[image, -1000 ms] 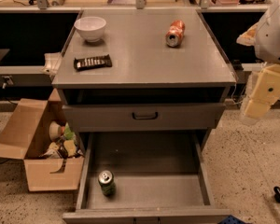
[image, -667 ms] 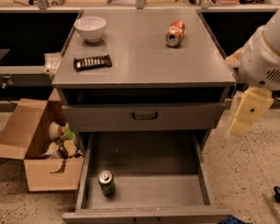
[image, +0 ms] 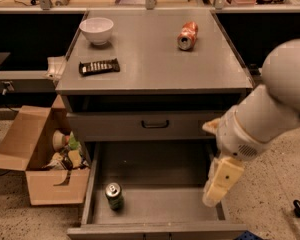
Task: Pick green can from middle drawer and place on counter
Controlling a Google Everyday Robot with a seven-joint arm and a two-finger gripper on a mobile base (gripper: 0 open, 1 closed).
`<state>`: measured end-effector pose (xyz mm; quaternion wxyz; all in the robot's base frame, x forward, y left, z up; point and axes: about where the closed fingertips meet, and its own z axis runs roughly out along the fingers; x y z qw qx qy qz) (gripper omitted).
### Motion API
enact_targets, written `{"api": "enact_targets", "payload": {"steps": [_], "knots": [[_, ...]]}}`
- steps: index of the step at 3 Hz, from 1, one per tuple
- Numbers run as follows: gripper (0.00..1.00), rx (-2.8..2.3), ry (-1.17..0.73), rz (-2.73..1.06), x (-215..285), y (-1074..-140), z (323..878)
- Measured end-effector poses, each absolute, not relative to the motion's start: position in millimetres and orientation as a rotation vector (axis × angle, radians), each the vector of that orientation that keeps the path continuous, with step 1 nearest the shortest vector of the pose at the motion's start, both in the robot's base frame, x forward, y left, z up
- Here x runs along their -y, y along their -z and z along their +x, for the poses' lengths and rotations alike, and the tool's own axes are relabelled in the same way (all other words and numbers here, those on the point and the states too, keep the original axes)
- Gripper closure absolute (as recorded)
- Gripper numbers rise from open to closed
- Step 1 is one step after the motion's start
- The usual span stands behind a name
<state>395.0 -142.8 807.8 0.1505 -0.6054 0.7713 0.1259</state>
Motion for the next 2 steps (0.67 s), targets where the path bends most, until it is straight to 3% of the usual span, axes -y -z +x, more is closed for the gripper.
{"api": "enact_targets", "payload": {"steps": [2], "knots": [[0.00,-2.255,-0.437,-1.765,134.3,-759.2,398.7]]}}
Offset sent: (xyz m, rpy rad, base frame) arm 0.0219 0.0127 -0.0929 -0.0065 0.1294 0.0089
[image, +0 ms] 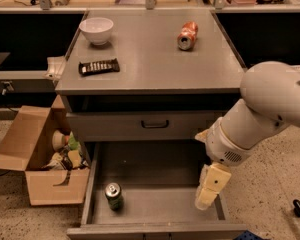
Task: Pick green can from middle drawer and place on counter
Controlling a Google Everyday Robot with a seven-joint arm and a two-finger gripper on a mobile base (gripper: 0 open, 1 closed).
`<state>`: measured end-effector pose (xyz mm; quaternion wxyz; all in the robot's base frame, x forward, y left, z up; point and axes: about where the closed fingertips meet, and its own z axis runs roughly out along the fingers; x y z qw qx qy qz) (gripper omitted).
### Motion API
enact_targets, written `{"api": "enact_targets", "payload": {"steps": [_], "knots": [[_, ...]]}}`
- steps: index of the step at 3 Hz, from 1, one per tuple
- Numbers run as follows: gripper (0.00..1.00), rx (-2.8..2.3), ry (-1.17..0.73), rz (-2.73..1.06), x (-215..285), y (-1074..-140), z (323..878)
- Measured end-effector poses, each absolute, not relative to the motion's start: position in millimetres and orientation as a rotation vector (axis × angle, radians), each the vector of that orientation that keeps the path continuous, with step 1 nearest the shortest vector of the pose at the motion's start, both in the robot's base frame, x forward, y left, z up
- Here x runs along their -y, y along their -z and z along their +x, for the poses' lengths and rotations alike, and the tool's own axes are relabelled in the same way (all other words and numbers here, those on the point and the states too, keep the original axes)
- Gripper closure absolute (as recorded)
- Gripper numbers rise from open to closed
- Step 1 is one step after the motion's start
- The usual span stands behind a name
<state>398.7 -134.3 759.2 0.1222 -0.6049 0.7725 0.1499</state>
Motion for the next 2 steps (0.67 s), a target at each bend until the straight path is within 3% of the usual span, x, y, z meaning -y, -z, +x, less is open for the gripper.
{"api": "enact_targets", "payload": {"steps": [2], "knots": [[0.00,-2.254,-0.520,-1.775,126.5,-604.1,415.2]]}}
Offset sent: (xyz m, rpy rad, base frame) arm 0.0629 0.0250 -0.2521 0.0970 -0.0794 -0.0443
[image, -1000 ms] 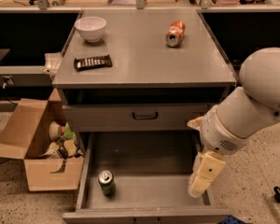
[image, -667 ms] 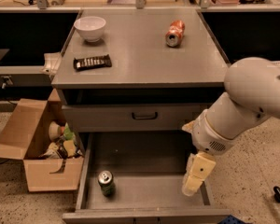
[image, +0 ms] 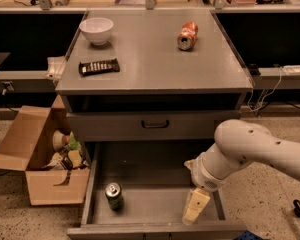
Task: Pick green can from middle drawer and place on counter
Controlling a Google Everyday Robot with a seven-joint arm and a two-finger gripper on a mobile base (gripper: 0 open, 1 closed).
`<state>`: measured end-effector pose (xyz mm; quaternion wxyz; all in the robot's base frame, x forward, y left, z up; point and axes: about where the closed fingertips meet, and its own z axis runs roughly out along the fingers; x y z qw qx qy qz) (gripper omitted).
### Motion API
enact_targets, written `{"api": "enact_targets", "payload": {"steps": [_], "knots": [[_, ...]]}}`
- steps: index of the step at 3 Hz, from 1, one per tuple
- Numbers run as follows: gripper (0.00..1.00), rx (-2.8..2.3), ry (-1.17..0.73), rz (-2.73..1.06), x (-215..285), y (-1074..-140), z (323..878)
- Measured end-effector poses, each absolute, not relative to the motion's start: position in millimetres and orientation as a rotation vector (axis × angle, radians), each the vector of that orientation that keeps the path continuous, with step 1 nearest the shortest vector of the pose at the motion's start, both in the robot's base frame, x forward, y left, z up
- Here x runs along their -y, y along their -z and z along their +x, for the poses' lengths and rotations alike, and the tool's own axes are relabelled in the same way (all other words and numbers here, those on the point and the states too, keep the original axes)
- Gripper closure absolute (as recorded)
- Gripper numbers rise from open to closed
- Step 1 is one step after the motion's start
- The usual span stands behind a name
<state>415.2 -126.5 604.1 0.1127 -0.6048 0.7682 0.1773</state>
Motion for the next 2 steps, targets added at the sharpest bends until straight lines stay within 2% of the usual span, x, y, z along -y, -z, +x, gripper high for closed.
{"api": "enact_targets", "payload": {"steps": [1,2], "knots": [[0.00,-2.185,-0.554,-1.669,114.1,-557.2,442.0],[0.00,-2.182,-0.566,-1.647,111.1,-542.4,445.6]]}}
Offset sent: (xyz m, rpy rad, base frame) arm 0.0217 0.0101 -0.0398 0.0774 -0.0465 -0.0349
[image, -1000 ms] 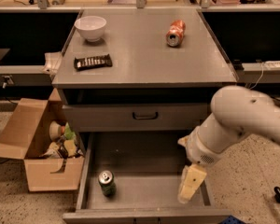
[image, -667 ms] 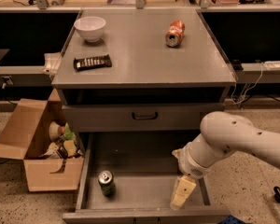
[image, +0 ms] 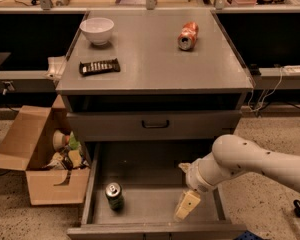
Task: Pick green can from middle drawer and place on counter
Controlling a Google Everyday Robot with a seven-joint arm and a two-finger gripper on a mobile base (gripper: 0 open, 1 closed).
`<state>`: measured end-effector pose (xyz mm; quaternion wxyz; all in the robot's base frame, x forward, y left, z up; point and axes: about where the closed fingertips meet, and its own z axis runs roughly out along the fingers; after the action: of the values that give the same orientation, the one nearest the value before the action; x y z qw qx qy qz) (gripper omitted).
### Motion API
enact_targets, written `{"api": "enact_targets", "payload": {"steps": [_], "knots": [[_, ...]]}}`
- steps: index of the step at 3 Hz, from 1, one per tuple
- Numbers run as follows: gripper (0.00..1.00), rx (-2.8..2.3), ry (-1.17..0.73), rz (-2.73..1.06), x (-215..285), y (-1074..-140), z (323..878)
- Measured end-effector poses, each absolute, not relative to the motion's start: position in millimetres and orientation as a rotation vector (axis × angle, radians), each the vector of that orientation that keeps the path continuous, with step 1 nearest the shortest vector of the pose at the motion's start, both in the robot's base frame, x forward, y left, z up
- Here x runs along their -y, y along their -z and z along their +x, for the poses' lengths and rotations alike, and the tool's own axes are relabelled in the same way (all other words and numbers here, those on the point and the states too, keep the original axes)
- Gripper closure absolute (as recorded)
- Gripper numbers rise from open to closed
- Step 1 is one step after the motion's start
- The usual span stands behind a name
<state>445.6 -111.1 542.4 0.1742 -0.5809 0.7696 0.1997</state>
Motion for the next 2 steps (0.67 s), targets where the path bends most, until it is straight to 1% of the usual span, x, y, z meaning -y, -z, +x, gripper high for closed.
{"api": "enact_targets", "payload": {"steps": [1,2], "knots": [[0.00,-2.179,-0.575,-1.645,108.3,-539.9,446.8],[0.00,-2.085,-0.626,-1.640,75.6,-523.8,461.5]]}}
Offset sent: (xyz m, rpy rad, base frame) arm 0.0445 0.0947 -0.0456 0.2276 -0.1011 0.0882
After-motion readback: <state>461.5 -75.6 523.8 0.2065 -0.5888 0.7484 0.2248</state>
